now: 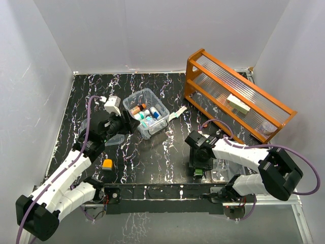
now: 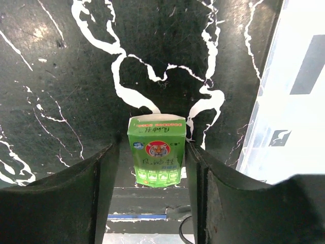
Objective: Organize the medicine kit
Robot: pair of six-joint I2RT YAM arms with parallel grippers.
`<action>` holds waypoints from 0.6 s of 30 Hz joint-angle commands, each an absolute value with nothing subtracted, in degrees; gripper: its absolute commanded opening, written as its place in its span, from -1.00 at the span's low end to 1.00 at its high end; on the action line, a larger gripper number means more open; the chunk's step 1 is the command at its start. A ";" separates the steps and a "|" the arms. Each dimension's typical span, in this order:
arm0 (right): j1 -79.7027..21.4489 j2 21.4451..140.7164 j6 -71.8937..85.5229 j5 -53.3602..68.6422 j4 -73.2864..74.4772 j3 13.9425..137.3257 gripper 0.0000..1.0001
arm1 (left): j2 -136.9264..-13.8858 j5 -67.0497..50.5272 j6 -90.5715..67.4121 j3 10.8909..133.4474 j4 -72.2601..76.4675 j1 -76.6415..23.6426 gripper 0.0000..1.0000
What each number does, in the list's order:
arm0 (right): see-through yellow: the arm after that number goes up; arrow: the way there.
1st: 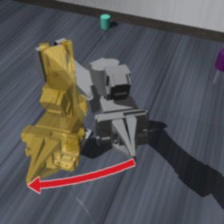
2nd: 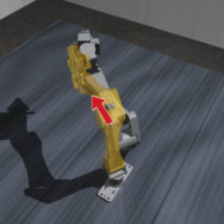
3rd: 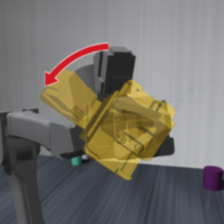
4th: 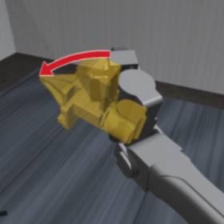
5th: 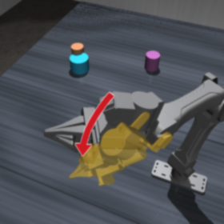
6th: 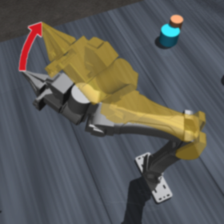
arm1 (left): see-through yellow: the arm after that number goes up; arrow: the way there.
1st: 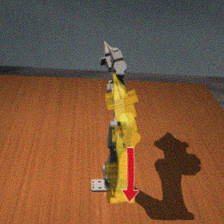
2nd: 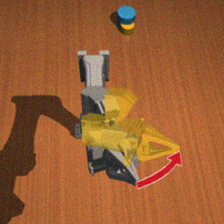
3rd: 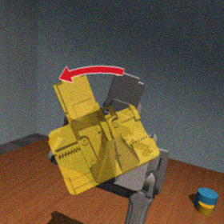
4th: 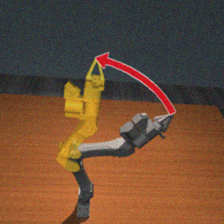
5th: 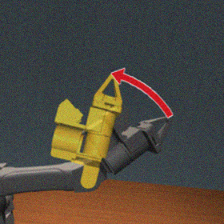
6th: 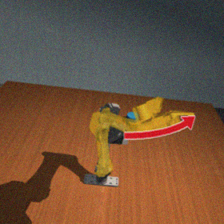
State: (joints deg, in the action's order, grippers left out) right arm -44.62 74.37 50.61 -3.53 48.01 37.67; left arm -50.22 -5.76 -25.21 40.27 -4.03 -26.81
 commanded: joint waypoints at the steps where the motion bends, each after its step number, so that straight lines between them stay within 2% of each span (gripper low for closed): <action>1: -45.00 73.87 52.10 -8.82 49.82 40.72 0.16 | -48.61 -5.01 -24.35 40.03 -3.87 -26.72 0.05; 4: -45.00 69.98 54.38 -15.39 53.04 43.30 0.32 | -48.31 -4.93 -24.30 40.05 -3.87 -26.72 0.05; 10: -43.50 64.82 60.91 -29.16 58.73 46.88 0.46 | -47.79 -4.16 -24.08 40.07 -4.22 -26.67 0.06; 18: -35.97 67.37 61.37 -30.30 57.89 45.33 0.68 | -47.98 -4.22 -24.17 39.89 -4.30 -26.72 0.07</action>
State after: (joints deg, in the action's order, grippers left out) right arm -38.57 66.08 59.33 -26.74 57.30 45.21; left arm -48.99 -4.89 -24.86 40.25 -4.43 -26.81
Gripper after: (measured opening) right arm 0.821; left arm 0.531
